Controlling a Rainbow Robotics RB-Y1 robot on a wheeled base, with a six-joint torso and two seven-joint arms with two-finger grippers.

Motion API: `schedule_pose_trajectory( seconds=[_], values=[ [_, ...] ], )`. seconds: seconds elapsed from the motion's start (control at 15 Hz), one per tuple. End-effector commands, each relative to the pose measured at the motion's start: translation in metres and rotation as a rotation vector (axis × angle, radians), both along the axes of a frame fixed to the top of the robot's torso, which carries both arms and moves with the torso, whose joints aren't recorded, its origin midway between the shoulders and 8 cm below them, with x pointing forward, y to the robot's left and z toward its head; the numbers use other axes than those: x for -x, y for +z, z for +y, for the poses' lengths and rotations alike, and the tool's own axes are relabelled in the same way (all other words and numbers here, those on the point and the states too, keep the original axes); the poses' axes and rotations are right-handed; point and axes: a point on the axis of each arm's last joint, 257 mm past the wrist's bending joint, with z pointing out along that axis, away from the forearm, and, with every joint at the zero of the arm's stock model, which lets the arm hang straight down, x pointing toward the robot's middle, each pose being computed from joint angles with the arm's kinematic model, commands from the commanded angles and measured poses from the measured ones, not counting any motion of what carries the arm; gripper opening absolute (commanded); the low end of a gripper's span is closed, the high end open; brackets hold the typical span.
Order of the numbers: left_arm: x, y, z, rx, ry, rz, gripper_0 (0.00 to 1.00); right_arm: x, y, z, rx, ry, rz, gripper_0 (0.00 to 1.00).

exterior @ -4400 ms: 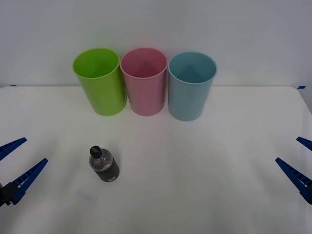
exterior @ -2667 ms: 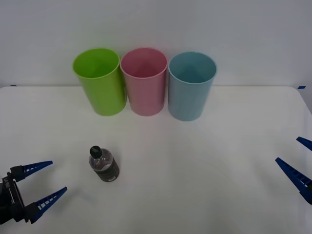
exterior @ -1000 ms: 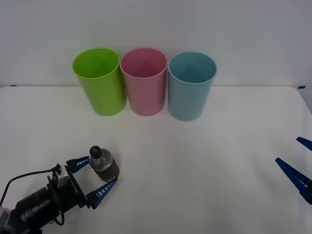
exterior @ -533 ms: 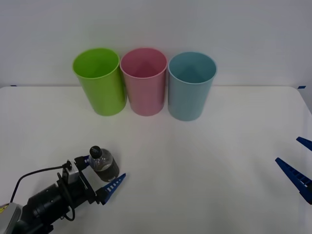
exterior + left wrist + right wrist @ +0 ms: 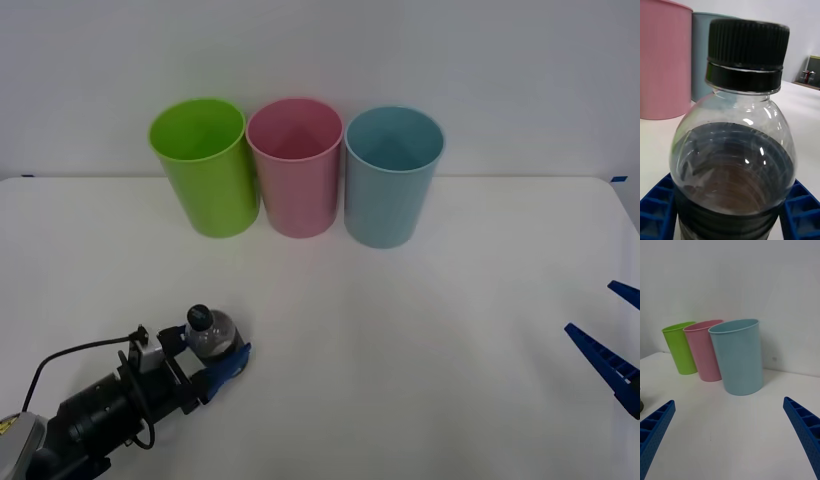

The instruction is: Grasp the object on the table and drop it into the matching bin: aluminum can to the light blue bin, PET bottle to the pink bin.

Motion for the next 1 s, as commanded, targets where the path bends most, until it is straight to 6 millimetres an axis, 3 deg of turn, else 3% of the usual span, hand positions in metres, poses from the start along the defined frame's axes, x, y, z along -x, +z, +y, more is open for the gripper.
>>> schedule_pose_trajectory(
  seconds=[0.07,0.27,0.6,0.73,1.0],
  values=[
    [-0.001,0.0,0.002,0.0,0.005,-0.001,0.0,0.0,0.0,0.0,0.0,0.0,0.0,1.0],
    [-0.002,0.001,0.008,-0.001,0.014,0.0,0.0,0.0,0.0,0.0,0.0,0.0,0.0,1.0],
    [0.004,0.017,0.037,0.036,0.01,0.005,0.0,0.0,0.0,0.0,0.0,0.0,0.0,1.0],
    [0.003,0.031,0.049,0.058,0.007,-0.001,0.0,0.0,0.0,0.0,0.0,0.0,0.0,1.0],
    [0.001,0.078,0.064,0.141,-0.007,0.016,0.0,0.0,0.0,0.0,0.0,0.0,0.0,1.0]
  ],
)
